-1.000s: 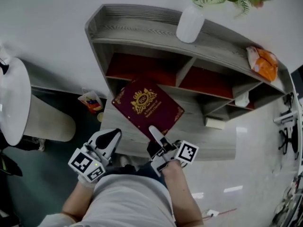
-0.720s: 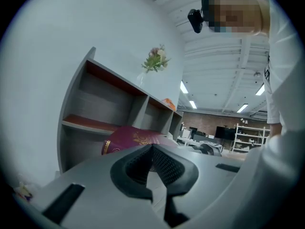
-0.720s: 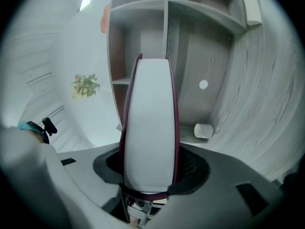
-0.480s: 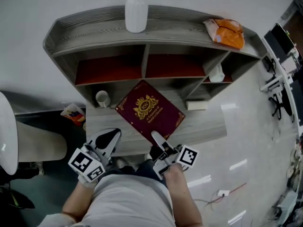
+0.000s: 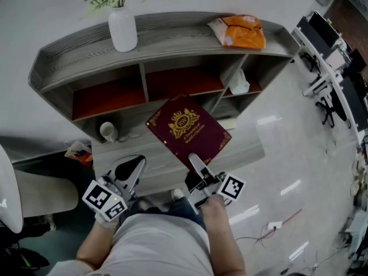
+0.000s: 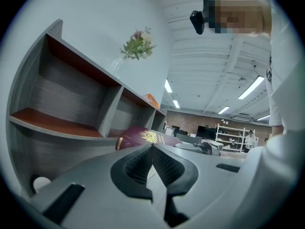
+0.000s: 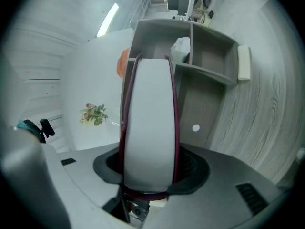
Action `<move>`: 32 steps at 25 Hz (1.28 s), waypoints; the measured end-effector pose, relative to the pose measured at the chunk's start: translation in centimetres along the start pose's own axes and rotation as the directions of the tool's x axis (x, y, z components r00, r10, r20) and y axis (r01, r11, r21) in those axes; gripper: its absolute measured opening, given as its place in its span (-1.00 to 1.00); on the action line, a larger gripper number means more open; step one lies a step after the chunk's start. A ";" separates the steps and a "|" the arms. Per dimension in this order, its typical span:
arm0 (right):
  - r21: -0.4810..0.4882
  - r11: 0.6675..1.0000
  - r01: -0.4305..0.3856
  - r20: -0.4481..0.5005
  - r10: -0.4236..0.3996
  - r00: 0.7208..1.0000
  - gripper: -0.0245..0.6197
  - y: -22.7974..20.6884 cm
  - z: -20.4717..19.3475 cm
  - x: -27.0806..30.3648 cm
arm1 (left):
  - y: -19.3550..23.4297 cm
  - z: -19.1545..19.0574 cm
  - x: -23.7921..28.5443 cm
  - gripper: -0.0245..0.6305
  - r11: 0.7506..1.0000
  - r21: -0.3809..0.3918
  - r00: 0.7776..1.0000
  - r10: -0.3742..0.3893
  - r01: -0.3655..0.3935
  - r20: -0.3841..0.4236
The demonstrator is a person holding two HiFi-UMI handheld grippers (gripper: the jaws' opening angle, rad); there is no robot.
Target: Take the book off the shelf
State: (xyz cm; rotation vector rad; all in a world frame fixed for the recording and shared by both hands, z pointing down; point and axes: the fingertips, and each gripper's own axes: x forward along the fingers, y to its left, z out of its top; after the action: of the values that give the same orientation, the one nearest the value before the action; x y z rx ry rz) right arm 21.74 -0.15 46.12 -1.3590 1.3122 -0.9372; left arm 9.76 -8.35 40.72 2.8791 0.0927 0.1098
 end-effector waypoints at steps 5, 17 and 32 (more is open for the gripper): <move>-0.024 0.999 -0.028 0.021 0.029 0.999 -0.25 1.9 2.1 1.2 | -0.1 1.1 2.1 -0.88 1.000 0.012 1.000 -0.014 0.014 0.005; -0.068 0.995 -0.068 0.048 0.072 0.996 -0.25 4.1 4.4 2.3 | -0.3 2.2 4.0 -0.88 0.999 0.029 1.000 -0.022 0.021 0.010; -0.090 0.994 -0.064 0.076 0.071 0.995 -0.25 4.0 4.9 2.2 | 0.3 2.1 4.8 -0.88 1.000 0.024 1.000 -0.019 0.019 0.007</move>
State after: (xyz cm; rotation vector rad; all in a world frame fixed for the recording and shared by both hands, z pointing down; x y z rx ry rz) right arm 25.81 -1.36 40.96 -1.3952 1.3435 -0.7809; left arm 14.78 -8.82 39.05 2.9019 0.1211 0.0950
